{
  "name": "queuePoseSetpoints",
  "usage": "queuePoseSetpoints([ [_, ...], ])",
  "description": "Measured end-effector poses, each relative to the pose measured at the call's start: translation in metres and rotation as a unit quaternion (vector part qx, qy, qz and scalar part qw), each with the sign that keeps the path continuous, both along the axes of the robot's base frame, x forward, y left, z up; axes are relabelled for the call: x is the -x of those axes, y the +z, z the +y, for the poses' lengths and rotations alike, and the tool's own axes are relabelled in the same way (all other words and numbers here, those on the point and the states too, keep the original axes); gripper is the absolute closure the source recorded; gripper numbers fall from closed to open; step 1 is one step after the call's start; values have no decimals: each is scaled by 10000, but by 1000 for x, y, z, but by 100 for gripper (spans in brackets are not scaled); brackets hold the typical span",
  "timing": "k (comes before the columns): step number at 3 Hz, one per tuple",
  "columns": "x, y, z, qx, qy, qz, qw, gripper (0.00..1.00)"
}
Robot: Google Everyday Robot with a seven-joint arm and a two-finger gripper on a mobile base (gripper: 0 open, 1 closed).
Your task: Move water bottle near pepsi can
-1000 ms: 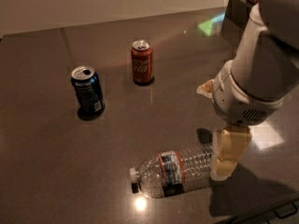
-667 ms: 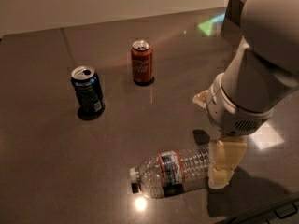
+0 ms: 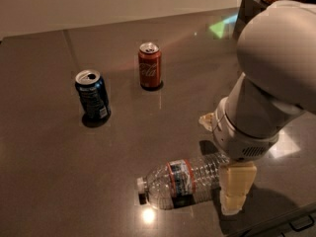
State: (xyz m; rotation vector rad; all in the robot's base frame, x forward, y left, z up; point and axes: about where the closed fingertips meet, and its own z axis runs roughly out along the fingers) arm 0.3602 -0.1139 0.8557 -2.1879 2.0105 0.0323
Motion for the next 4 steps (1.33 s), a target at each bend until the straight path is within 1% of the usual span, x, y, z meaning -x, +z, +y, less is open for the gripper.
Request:
queuePoseSetpoints([
  [2, 6, -10, 2, 138, 196, 56, 9997, 39],
  [3, 4, -5, 6, 227, 216, 25, 9995, 62],
  [4, -10, 8, 13, 311, 162, -34, 9994, 85],
])
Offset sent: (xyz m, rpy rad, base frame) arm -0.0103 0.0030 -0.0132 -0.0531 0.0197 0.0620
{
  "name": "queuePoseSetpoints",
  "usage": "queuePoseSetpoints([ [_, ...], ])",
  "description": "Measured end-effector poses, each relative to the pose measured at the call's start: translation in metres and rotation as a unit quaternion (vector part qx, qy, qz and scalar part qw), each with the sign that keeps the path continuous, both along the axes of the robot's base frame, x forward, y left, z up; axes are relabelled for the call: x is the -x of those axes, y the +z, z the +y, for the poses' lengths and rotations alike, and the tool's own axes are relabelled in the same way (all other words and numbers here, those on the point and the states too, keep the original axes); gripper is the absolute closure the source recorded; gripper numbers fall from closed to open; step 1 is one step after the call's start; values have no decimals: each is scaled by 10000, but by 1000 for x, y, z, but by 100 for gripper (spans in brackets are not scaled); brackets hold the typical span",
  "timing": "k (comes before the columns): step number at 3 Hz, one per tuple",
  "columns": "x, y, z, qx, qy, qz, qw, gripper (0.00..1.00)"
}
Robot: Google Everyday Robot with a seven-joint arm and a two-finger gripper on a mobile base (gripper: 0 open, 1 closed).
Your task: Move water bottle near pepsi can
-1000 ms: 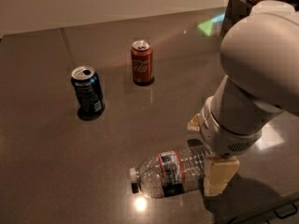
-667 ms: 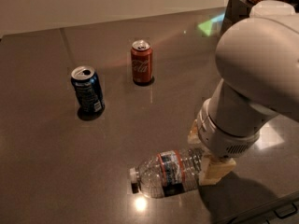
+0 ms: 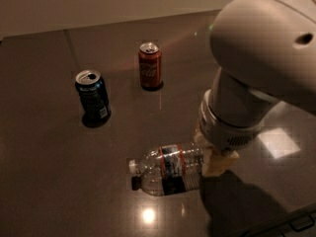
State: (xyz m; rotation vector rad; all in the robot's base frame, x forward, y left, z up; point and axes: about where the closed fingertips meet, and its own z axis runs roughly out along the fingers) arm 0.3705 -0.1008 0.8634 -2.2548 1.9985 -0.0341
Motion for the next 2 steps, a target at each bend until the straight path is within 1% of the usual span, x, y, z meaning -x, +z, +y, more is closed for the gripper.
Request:
queuePoseSetpoints([
  [1, -30, 26, 21, -41, -139, -164, 9998, 100],
  [2, -54, 35, 41, -205, -278, -190, 9992, 100],
])
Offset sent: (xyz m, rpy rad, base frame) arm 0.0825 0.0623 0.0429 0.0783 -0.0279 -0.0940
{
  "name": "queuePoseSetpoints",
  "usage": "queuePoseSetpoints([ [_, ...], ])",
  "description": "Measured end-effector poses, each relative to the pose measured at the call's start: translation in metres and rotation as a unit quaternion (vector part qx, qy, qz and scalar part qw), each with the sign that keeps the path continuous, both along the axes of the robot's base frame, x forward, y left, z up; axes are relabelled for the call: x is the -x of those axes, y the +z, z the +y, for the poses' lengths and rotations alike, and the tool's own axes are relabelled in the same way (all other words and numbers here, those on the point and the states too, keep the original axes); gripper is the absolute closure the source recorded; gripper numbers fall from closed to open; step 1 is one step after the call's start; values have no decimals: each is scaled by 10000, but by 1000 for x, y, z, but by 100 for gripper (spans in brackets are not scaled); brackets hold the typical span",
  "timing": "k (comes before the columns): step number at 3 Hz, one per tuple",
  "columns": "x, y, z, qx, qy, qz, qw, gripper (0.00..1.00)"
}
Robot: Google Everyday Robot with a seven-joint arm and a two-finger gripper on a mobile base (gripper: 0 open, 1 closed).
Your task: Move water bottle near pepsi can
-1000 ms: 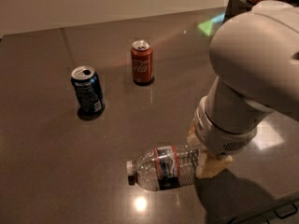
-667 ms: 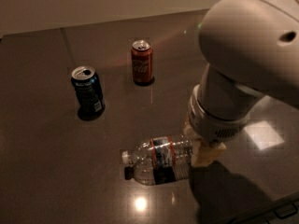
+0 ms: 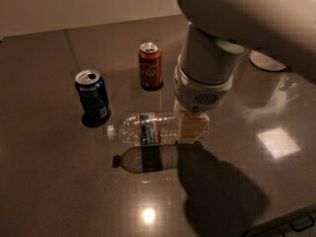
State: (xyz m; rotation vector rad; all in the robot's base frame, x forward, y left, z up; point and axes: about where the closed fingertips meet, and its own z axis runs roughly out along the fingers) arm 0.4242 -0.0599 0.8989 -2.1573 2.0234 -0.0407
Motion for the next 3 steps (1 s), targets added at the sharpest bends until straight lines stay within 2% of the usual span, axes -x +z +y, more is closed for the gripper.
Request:
queuePoseSetpoints([
  [1, -19, -4, 16, -74, -135, -18, 9999, 100],
  [3, -32, -18, 48, -145, -123, 24, 9998, 100],
])
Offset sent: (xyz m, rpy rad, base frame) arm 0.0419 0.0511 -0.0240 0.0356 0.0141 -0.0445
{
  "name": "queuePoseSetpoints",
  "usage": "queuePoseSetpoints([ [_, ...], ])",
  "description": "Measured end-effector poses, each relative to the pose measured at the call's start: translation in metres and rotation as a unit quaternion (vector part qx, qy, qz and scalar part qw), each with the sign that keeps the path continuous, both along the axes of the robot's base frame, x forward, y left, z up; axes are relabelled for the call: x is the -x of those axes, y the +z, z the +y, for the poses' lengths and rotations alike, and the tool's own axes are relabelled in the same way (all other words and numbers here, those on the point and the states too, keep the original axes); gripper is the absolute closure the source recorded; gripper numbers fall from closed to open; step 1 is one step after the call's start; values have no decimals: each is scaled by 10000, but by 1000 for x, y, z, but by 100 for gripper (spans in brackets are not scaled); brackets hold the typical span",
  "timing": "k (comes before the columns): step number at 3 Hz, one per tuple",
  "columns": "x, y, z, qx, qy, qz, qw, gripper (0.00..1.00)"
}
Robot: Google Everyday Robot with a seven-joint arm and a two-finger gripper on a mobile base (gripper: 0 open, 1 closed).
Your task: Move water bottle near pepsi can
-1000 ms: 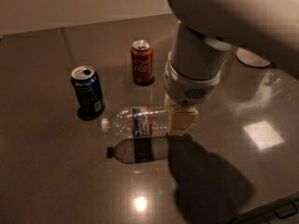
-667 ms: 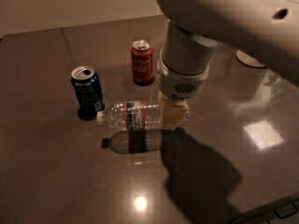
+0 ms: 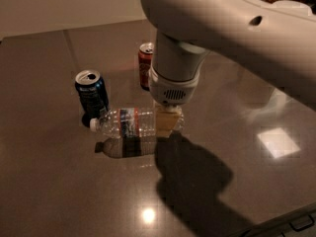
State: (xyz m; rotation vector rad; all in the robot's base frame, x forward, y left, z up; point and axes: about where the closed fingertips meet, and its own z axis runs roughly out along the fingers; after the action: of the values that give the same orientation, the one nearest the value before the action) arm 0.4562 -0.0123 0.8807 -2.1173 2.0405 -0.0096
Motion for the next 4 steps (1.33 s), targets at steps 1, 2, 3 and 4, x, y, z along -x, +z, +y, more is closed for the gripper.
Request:
queuePoseSetpoints([
  [1, -1, -10, 21, 13, 127, 70, 9999, 100],
  [2, -2, -16, 33, 37, 181, 127, 9997, 100],
  [3, -8, -19, 43, 60, 189, 204, 9996, 84],
  [4, -12, -21, 50, 65, 195, 258, 9995, 60],
])
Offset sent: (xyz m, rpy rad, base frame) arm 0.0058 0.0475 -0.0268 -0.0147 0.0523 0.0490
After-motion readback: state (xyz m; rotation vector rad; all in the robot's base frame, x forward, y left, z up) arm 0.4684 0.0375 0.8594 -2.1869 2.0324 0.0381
